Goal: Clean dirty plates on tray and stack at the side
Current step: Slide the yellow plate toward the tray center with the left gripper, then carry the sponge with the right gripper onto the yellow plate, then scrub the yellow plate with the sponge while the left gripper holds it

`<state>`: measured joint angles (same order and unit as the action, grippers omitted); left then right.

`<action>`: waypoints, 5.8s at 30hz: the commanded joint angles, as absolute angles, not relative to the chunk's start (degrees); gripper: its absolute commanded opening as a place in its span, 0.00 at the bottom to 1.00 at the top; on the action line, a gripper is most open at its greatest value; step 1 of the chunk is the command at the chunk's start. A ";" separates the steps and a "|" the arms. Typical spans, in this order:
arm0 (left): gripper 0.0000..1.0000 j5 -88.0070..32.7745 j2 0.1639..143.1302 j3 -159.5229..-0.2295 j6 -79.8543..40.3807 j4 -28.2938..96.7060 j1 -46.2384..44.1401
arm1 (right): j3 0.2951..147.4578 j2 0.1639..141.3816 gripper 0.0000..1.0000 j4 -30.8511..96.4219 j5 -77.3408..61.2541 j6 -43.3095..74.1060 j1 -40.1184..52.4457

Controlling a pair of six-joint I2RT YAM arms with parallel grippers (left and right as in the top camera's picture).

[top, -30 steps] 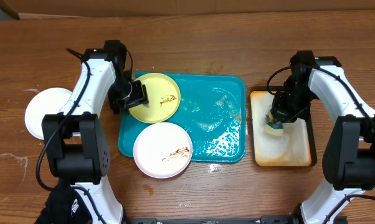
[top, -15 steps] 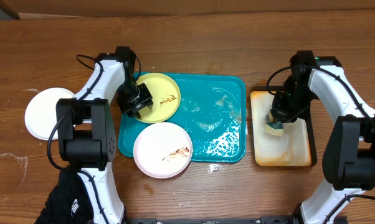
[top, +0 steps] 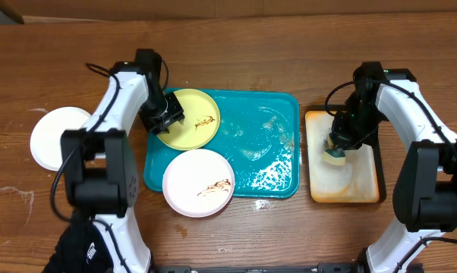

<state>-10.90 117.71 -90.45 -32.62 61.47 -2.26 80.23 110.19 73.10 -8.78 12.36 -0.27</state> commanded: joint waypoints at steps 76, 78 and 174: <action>0.04 6.61 116.79 -72.90 -15.46 42.17 -5.28 | 80.29 109.08 0.04 68.49 -12.99 4.23 -0.05; 0.04 6.94 116.79 -73.08 -15.14 42.46 -5.28 | 80.68 109.06 0.04 67.05 -16.21 2.39 -0.01; 0.04 0.51 116.79 -83.83 -22.57 49.28 -17.91 | 90.06 114.59 0.04 55.20 17.58 38.30 29.02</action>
